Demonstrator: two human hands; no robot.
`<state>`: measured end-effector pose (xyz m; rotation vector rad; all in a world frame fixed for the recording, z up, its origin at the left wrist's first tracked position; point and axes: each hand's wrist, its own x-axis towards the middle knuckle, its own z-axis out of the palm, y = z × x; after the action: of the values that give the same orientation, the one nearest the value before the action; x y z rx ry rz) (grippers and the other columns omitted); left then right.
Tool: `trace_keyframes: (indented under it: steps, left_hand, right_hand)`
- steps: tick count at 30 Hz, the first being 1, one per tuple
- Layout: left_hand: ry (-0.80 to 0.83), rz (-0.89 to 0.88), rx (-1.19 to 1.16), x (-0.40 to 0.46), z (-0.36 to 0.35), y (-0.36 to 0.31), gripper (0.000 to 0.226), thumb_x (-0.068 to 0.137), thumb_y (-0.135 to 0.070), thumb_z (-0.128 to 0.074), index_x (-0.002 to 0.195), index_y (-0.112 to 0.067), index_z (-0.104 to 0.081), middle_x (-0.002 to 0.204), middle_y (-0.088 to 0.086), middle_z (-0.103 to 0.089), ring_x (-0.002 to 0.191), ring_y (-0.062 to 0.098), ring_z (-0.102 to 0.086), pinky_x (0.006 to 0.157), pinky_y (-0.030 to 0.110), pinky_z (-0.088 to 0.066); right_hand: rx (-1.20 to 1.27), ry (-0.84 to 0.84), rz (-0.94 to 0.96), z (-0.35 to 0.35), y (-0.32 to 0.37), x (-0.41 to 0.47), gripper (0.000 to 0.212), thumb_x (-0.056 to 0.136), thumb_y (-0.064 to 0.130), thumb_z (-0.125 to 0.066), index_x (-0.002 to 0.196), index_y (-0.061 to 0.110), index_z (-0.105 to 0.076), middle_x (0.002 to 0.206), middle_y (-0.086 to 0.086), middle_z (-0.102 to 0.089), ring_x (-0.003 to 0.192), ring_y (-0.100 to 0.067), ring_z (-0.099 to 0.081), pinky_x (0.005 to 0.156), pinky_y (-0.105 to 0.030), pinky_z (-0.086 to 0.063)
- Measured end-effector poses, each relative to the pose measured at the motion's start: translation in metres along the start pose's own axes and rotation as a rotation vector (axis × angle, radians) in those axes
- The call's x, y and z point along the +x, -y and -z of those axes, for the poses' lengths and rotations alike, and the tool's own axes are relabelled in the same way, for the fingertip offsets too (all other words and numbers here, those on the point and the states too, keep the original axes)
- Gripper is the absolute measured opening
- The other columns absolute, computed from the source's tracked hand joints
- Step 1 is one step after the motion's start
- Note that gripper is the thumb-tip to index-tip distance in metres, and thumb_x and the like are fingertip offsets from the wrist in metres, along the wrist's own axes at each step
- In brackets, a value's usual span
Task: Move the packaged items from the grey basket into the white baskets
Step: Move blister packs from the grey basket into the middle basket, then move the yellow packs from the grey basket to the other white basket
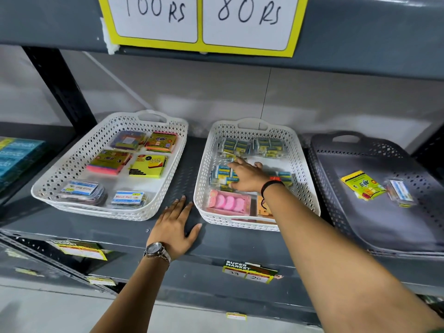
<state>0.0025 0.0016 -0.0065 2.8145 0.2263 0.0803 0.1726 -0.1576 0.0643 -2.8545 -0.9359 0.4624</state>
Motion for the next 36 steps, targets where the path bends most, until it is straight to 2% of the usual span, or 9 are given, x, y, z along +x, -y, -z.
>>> trace_keyframes:
  steps: [5, 8, 10, 12, 15, 18, 21, 26, 36]
  left_hand:
    - [-0.006, -0.002, -0.007, 0.000, 0.001, -0.001, 0.091, 0.066, -0.064, -0.011, 0.140, -0.013, -0.028, 0.153, 0.009, -0.022, 0.142, 0.024, -0.020, 0.118, 0.037, -0.016]
    - [-0.001, 0.002, -0.002, 0.000, 0.001, 0.000, 0.091, 0.066, -0.065, -0.010, 0.140, -0.014, -0.027, 0.153, 0.009, -0.022, 0.142, 0.023, -0.020, 0.118, 0.037, -0.016]
    - [0.004, 0.001, 0.006, 0.000, 0.001, 0.000, 0.092, 0.065, -0.065, -0.009, 0.140, -0.014, -0.027, 0.154, 0.009, -0.021, 0.142, 0.023, -0.019, 0.118, 0.036, -0.015]
    - [0.009, 0.007, 0.016, 0.000, 0.001, 0.000, 0.093, 0.065, -0.066, -0.008, 0.141, -0.015, -0.026, 0.154, 0.008, -0.021, 0.142, 0.022, -0.019, 0.118, 0.036, -0.015]
    - [0.002, 0.010, 0.021, 0.000, 0.002, -0.003, 0.093, 0.064, -0.066, -0.008, 0.140, -0.015, -0.027, 0.154, 0.008, -0.021, 0.142, 0.023, -0.019, 0.118, 0.037, -0.016]
    - [-0.002, 0.011, 0.034, -0.001, 0.002, -0.004, 0.093, 0.064, -0.066, -0.008, 0.140, -0.015, -0.027, 0.153, 0.009, -0.022, 0.142, 0.023, -0.021, 0.118, 0.037, -0.018]
    - [-0.006, 0.012, 0.038, -0.001, 0.002, -0.005, 0.093, 0.065, -0.065, -0.008, 0.140, -0.014, -0.028, 0.153, 0.010, -0.023, 0.142, 0.024, -0.022, 0.118, 0.037, -0.018]
    - [-0.009, 0.015, 0.034, -0.002, 0.002, -0.004, 0.092, 0.065, -0.065, -0.010, 0.139, -0.013, -0.029, 0.152, 0.011, -0.025, 0.141, 0.025, -0.023, 0.117, 0.037, -0.017]
    - [-0.002, 0.025, 0.037, 0.000, 0.000, -0.002, 0.091, 0.066, -0.066, -0.011, 0.140, -0.015, -0.029, 0.153, 0.009, -0.024, 0.141, 0.023, -0.022, 0.117, 0.036, -0.016]
  right_hand:
    - [0.033, 0.039, 0.002, 0.005, 0.000, -0.006, 0.071, 0.088, 0.031, -0.055, 0.148, 0.017, -0.020, 0.157, -0.006, -0.019, 0.143, -0.023, -0.023, 0.115, -0.053, -0.010]
    - [0.090, -0.040, 0.012, 0.014, -0.007, -0.016, 0.069, 0.089, 0.034, -0.055, 0.148, 0.018, -0.021, 0.158, -0.005, -0.019, 0.145, -0.022, -0.020, 0.118, -0.054, -0.006]
    - [0.122, -0.201, 0.010, 0.026, -0.023, -0.026, 0.060, 0.090, 0.031, -0.054, 0.144, 0.016, -0.032, 0.153, -0.007, -0.032, 0.141, -0.025, -0.030, 0.118, -0.051, -0.014]
    - [0.107, -0.400, -0.021, 0.039, -0.048, -0.039, 0.048, 0.091, 0.026, -0.052, 0.137, 0.014, -0.044, 0.144, -0.012, -0.046, 0.130, -0.028, -0.046, 0.112, -0.046, -0.032]
    - [0.132, -0.567, -0.199, 0.049, -0.099, -0.064, 0.035, 0.092, 0.021, -0.050, 0.126, 0.011, -0.055, 0.130, -0.018, -0.056, 0.113, -0.032, -0.057, 0.099, -0.041, -0.046]
    - [0.127, -0.523, -0.480, 0.040, -0.155, -0.095, 0.031, 0.093, 0.022, -0.050, 0.120, 0.009, -0.058, 0.116, -0.023, -0.064, 0.096, -0.030, -0.061, 0.093, -0.046, -0.050]
    - [0.069, -0.393, -0.668, 0.022, -0.201, -0.121, 0.036, 0.091, 0.020, -0.054, 0.121, 0.000, -0.057, 0.121, -0.030, -0.060, 0.111, -0.042, -0.058, 0.096, -0.047, -0.046]
    - [0.073, -0.265, -0.705, 0.003, -0.239, -0.124, 0.041, 0.093, 0.018, -0.049, 0.123, -0.010, -0.050, 0.129, -0.034, -0.052, 0.120, -0.044, -0.050, 0.102, -0.047, -0.039]
    - [0.124, -0.155, -0.755, 0.006, -0.253, -0.111, 0.049, 0.091, 0.024, -0.054, 0.132, -0.003, -0.045, 0.141, -0.026, -0.045, 0.130, -0.039, -0.043, 0.109, -0.042, -0.032]
